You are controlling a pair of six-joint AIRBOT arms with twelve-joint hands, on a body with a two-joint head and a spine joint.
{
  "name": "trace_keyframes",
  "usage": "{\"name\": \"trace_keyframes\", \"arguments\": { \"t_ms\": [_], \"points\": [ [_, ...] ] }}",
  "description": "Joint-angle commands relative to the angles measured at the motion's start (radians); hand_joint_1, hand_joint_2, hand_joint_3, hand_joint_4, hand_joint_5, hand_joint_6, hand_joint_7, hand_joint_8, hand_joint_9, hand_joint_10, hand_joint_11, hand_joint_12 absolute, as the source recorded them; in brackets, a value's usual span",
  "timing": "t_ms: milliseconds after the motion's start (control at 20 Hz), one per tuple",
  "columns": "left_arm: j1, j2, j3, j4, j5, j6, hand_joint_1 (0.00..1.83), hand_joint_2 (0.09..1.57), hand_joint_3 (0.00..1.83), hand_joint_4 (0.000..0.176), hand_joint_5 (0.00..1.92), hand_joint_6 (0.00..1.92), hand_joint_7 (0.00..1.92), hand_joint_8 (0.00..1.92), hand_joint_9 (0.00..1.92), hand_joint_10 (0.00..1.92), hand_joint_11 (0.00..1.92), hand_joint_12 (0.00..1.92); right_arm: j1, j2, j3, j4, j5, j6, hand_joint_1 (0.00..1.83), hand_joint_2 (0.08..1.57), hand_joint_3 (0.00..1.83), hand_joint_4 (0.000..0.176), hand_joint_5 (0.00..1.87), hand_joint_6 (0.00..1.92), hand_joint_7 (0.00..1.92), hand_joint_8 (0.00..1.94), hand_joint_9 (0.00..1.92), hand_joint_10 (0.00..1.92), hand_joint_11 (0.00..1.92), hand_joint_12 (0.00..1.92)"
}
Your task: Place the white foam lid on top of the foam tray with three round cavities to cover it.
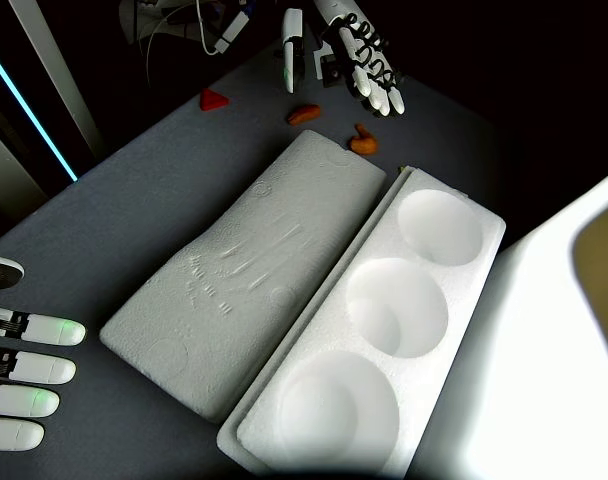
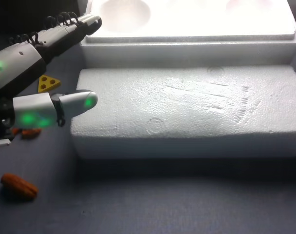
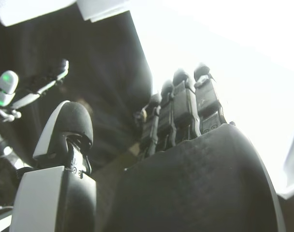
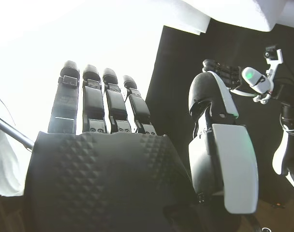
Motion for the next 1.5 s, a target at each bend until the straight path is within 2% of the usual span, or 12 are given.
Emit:
{"name": "trace_keyframes", "arguments": {
  "t_ms": [0, 50, 100, 200, 250, 300, 350, 550, 850, 1200, 1300, 1450],
  "points": [
    [0.0, 0.001, 0.0, -0.028, -0.136, -0.004, 0.47, 1.2, 0.01, 0.016, 0.0, 0.0, 0.0, 0.0, 0.0, 0.0, 0.0, 0.0, 0.004, 0.007, 0.001, 0.023, 0.13, 0.004, 0.45, 1.26, 0.03, 0.0, 0.0, 0.0, 0.0, 0.0, 0.0, 0.0, 0.0, 0.0],
    [0.006, 0.002, -0.003, -0.033, -0.14, -0.002, 0.47, 1.19, 0.01, 0.024, 0.0, 0.0, 0.0, 0.0, 0.0, 0.0, 0.0, 0.0, 0.003, 0.006, 0.0, 0.026, 0.13, 0.003, 0.44, 1.26, 0.02, 0.0, 0.0, 0.0, 0.0, 0.0, 0.0, 0.0, 0.0, 0.0],
    [0.018, 0.007, -0.009, -0.046, -0.145, 0.004, 0.48, 1.18, 0.0, 0.021, 0.0, 0.0, 0.0, 0.0, 0.0, 0.0, 0.0, 0.0, 0.003, 0.002, -0.001, 0.032, 0.13, 0.003, 0.43, 1.25, 0.02, 0.0, 0.0, 0.0, 0.0, 0.0, 0.0, 0.0, 0.0, 0.0],
    [0.032, 0.008, -0.016, -0.067, -0.151, 0.008, 0.48, 1.16, 0.0, 0.0, 0.0, 0.0, 0.0, 0.0, 0.0, 0.0, 0.0, 0.0, -0.001, 0.001, -0.005, 0.04, 0.128, 0.003, 0.45, 1.23, 0.01, 0.0, 0.0, 0.0, 0.0, 0.0, 0.0, 0.0, 0.01, 0.01],
    [0.043, 0.01, -0.025, -0.086, -0.157, 0.018, 0.47, 1.14, 0.0, 0.0, 0.0, 0.0, 0.0, 0.0, 0.0, 0.0, 0.0, 0.0, -0.009, -0.002, -0.007, 0.051, 0.126, 0.003, 0.44, 1.2, 0.01, 0.0, 0.0, 0.0, 0.0, 0.0, 0.0, 0.0, 0.0, 0.74],
    [0.056, 0.012, -0.031, -0.101, -0.163, 0.025, 0.45, 1.12, 0.0, 0.0, 0.0, 0.0, 0.0, 0.0, 0.0, 0.0, 0.0, 0.0, -0.018, -0.005, -0.008, 0.06, 0.126, 0.003, 0.46, 1.18, 0.0, 0.0, 0.0, 0.0, 0.0, 0.0, 0.0, 0.0, 0.0, 1.27],
    [0.069, 0.013, -0.037, -0.118, -0.17, 0.029, 0.44, 1.11, 0.0, 0.0, 0.0, 0.0, 0.0, 0.0, 0.0, 0.0, 0.0, 0.0, -0.025, -0.008, -0.009, 0.068, 0.126, 0.003, 0.45, 1.18, 0.0, 0.0, 0.0, 0.0, 0.0, 0.0, 0.0, 0.0, 0.0, 1.47],
    [0.141, 0.002, -0.056, -0.221, -0.218, 0.039, 0.48, 1.09, 0.0, 0.0, 0.0, 0.0, 0.0, 0.0, 0.0, 0.0, 0.0, 0.0, -0.031, -0.033, -0.009, 0.102, 0.111, 0.003, 0.42, 1.18, 0.0, 0.0, 0.0, 0.0, 0.0, 0.0, 0.03, 0.01, 0.0, 1.51],
    [0.208, 0.003, -0.067, -0.291, -0.199, 0.041, 0.43, 1.05, 0.0, 0.0, 0.0, 0.0, 0.0, 0.0, 0.0, 0.0, 0.0, 0.0, -0.028, -0.058, 0.004, 0.116, 0.066, 0.005, 0.43, 1.18, 0.0, 0.0, 0.0, 0.0, 0.0, 0.0, 0.02, 0.02, 0.0, 1.45],
    [0.242, 0.025, -0.079, -0.264, -0.1, 0.038, 0.36, 0.98, 0.0, 0.0, 0.04, 0.01, 0.0, 0.0, 0.0, 0.0, 0.0, 0.0, -0.008, -0.069, 0.018, 0.116, 0.005, -0.001, 0.49, 1.13, 0.0, 0.0, 0.0, 0.0, 0.0, 0.0, 0.0, 0.0, 0.0, 1.4],
    [0.241, 0.026, -0.076, -0.253, -0.066, 0.038, 0.39, 0.97, 0.0, 0.0, 0.04, 0.01, 0.0, 0.0, 0.0, 0.0, 0.0, 0.0, 0.013, -0.073, 0.024, 0.113, -0.031, -0.015, 0.47, 1.12, 0.0, 0.0, 0.0, 0.0, 0.0, 0.0, 0.0, 0.0, 0.0, 1.31],
    [0.242, 0.02, -0.067, -0.26, -0.042, 0.039, 0.46, 0.97, 0.0, 0.0, 0.06, 0.01, 0.0, 0.0, 0.0, 0.0, 0.0, 0.0, 0.049, -0.095, 0.043, 0.108, -0.078, -0.024, 0.51, 1.13, 0.0, 0.0, 0.0, 0.0, 0.0, 0.0, 0.0, 0.0, 0.0, 0.61]
  ]
}}
